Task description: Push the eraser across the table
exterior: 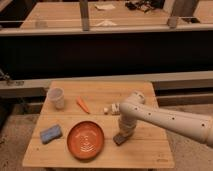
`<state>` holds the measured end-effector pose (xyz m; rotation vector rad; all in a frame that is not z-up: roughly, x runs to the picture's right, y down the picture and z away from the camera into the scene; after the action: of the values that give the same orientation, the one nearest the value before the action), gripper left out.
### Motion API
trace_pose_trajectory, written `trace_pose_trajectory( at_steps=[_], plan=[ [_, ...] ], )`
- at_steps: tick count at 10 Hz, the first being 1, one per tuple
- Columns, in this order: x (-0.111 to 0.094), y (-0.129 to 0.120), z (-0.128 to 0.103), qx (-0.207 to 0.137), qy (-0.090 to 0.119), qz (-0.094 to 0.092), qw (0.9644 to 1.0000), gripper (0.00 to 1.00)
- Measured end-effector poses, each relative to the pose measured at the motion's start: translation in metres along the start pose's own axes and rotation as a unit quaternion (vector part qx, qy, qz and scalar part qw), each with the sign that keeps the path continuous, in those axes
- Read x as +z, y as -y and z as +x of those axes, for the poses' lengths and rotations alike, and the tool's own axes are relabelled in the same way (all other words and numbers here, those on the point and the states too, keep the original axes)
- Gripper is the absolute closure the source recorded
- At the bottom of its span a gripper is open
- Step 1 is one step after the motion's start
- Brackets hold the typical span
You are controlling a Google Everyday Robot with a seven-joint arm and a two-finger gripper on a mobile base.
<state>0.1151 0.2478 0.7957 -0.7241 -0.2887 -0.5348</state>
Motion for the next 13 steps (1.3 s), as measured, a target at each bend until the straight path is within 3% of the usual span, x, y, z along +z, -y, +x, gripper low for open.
trace_pose_trajectory(
  at_steps=[13],
  plan=[
    [0.004, 0.007, -0.018, -0.021, -0.011, -0.011, 0.9997, 0.87]
  ],
)
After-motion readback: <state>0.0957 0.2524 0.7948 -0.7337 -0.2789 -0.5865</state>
